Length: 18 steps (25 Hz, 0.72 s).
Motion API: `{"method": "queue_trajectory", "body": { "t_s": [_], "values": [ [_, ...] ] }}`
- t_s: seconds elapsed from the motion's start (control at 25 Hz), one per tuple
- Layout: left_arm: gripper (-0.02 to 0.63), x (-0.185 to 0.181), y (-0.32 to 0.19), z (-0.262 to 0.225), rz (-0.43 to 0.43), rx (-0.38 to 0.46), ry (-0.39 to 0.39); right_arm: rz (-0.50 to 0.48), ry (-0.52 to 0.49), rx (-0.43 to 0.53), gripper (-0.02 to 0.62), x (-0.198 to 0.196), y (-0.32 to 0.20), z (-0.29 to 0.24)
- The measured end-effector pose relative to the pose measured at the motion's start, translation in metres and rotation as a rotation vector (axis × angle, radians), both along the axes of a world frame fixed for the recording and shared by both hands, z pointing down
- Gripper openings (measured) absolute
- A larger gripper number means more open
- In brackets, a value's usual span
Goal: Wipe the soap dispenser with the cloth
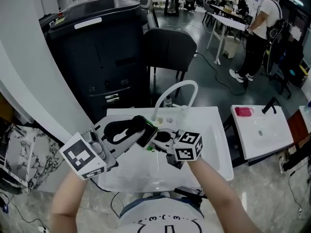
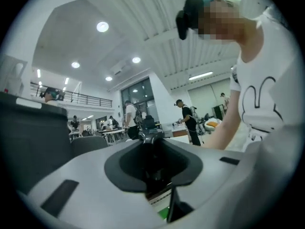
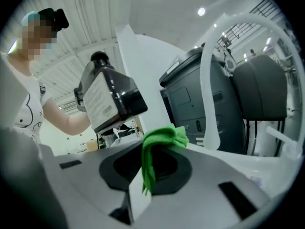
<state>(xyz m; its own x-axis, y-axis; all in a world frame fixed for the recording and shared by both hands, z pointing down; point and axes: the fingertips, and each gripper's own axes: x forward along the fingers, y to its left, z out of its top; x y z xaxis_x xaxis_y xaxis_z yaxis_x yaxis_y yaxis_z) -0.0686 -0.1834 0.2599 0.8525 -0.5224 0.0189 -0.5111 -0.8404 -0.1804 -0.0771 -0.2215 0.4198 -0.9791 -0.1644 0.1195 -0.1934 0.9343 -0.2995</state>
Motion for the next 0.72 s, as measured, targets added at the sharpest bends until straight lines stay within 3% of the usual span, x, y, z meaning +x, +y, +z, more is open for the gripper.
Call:
{"method": "queue_trajectory", "body": {
  "t_s": [0.16, 0.32, 0.44, 0.72],
  "values": [
    [0.092, -0.013, -0.032, 0.004, -0.116, -0.171, 0.122, 0.070, -0.106, 0.059, 0.048, -0.005, -0.003, -0.017],
    [0.092, -0.024, -0.053, 0.004, -0.187, -0.296, 0.252, 0.111, -0.152, 0.066, 0.048, -0.007, -0.008, -0.025],
    [0.092, -0.032, -0.063, 0.003, -0.223, -0.347, 0.321, 0.138, -0.166, 0.066, 0.048, -0.009, -0.011, -0.027],
    [0.092, -0.044, -0.083, 0.014, -0.301, -0.405, 0.388, 0.123, -0.114, 0.089, 0.048, -0.022, 0.004, -0.023]
  ]
}}
